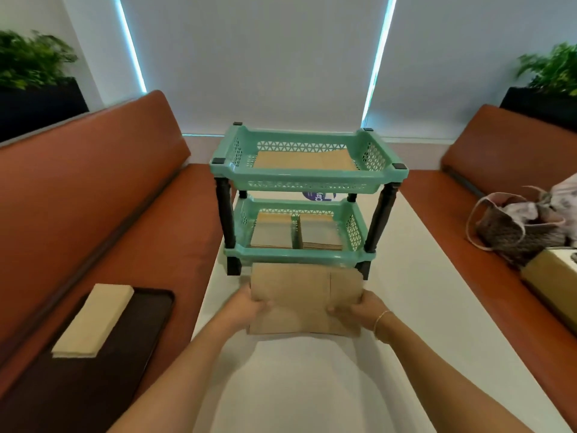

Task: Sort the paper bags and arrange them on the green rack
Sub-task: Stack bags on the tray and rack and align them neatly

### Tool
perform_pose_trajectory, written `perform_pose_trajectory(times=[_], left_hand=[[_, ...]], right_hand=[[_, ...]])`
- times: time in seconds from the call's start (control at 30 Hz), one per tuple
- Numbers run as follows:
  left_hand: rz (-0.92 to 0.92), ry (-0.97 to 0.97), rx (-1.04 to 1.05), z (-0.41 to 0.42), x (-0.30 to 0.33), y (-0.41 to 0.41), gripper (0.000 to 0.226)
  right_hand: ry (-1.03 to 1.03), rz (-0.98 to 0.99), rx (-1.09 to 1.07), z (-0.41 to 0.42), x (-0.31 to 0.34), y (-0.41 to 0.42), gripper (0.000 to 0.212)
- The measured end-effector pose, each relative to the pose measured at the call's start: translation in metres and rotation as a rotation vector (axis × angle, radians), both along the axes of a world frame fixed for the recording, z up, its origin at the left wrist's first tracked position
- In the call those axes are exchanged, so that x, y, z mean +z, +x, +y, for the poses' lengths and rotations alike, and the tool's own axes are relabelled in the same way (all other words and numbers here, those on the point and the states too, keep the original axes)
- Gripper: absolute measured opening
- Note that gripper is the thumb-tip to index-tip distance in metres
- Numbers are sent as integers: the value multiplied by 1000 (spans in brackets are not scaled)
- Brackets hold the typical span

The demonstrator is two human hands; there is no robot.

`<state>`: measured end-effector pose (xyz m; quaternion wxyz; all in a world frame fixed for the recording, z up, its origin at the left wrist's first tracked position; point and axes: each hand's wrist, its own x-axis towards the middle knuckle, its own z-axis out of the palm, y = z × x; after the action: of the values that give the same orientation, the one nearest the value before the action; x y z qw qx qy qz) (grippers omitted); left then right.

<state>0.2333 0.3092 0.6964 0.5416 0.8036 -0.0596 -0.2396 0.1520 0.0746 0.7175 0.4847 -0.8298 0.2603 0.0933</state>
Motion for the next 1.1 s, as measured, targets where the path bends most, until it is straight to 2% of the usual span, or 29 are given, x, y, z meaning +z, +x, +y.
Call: perform_pose_trajectory(times=[0.1,0.17,0.23,0.3,0.37,0.6,0.73,0.8,0.87,0.93,1.0,1.07,1.1], left_hand=[[130,152,5,-2,4,3,51],[96,316,60,-5,8,1,44],[22,492,104,-11,10,-3,44],[-18,587,148,-20,13,-8,45],[-7,585,194,-28,13,-12,47],[-2,518,354,-41,8,-19,41],[15,456,409,-45,8,-19,40],[-7,434,425,-42,6,-17,43],[-85,433,460,-36,5,-16,53],[-209,408,501,-30,7,-19,66],[-213,171,528,-25,13,-23,73],[-82,-140,501,-22,22,-29,66],[-60,-213,461,-20,24,-31,59]], right_hand=[[-56,127,7,0,6,0,69],[-217,212,26,5,6,2,70],[-383,259,61,13,8,5,63],[-451,240,47,22,9,9,49],[-468,183,-2,27,7,12,41],[-623,-38,-31,44,4,16,37],[-381,-163,-54,55,5,16,44],[-235,-199,-135,49,9,16,43],[0,-237,-233,36,15,15,42],[188,-284,-236,22,19,10,41],[354,-308,-192,12,23,2,43],[518,-328,-151,4,20,-6,44],[579,-339,-136,2,20,-11,44]])
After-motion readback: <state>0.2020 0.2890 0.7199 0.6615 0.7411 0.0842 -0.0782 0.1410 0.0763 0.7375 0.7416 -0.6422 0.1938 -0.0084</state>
